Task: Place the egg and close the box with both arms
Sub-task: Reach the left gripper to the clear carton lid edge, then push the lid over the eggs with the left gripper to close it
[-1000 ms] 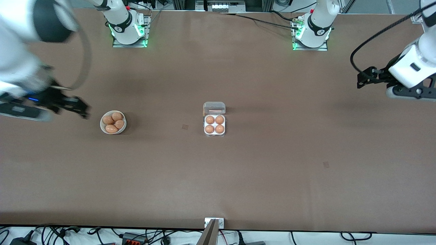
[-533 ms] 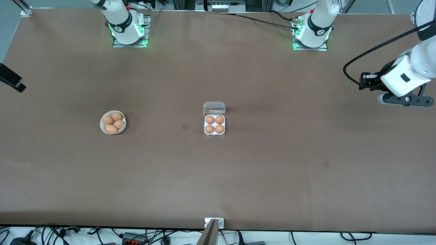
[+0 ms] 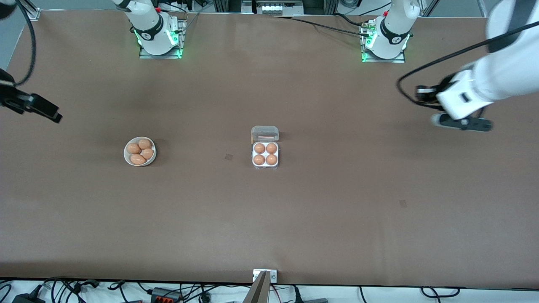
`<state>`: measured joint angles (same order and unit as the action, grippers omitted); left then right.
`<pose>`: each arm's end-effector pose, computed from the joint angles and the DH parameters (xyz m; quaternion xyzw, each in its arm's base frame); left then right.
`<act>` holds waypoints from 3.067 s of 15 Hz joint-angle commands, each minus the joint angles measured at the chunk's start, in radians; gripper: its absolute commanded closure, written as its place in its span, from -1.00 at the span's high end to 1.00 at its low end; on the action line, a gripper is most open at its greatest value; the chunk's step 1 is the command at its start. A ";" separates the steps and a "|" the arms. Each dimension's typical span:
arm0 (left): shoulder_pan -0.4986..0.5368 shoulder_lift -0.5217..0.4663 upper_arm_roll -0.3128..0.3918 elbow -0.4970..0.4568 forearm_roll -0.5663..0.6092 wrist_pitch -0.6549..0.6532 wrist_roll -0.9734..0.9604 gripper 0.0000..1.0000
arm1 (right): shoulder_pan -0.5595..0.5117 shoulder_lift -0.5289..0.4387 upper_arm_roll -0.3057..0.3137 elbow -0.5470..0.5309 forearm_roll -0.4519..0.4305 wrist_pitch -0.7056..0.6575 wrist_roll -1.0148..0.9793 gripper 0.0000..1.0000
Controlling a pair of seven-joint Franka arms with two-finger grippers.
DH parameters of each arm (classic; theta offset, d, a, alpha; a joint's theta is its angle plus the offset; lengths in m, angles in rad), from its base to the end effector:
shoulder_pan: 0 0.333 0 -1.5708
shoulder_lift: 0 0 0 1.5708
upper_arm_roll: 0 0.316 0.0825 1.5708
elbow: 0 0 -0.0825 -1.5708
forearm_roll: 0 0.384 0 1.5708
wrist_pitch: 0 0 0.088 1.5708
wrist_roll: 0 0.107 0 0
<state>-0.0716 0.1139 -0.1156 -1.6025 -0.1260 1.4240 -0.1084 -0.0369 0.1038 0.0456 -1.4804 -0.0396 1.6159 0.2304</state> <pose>0.5512 -0.1164 0.5372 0.9862 -0.0395 -0.1536 0.0474 0.5912 -0.0004 0.6121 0.9936 -0.1102 0.0179 0.0154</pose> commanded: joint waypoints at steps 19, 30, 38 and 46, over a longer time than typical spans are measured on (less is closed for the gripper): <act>-0.442 0.455 -0.259 -0.090 0.253 0.846 -0.763 -0.98 | 0.020 0.004 0.000 -0.014 -0.002 0.001 0.056 1.00; -0.481 0.526 -0.246 -0.079 0.555 0.981 -0.869 -0.99 | 0.048 0.008 0.002 -0.014 -0.006 0.001 0.038 1.00; -0.465 0.541 -0.188 -0.063 0.591 1.103 -0.881 -0.98 | 0.080 0.007 0.002 -0.009 -0.025 0.006 0.035 1.00; -0.395 0.419 -0.226 -0.025 0.579 0.537 -0.737 -0.70 | 0.091 0.011 0.002 -0.009 -0.020 0.022 -0.002 1.00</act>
<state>-0.4843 0.5683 -0.3242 -1.6414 0.4339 2.1003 -0.9249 0.0458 0.1149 0.0478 -1.4906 -0.0487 1.6295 0.2485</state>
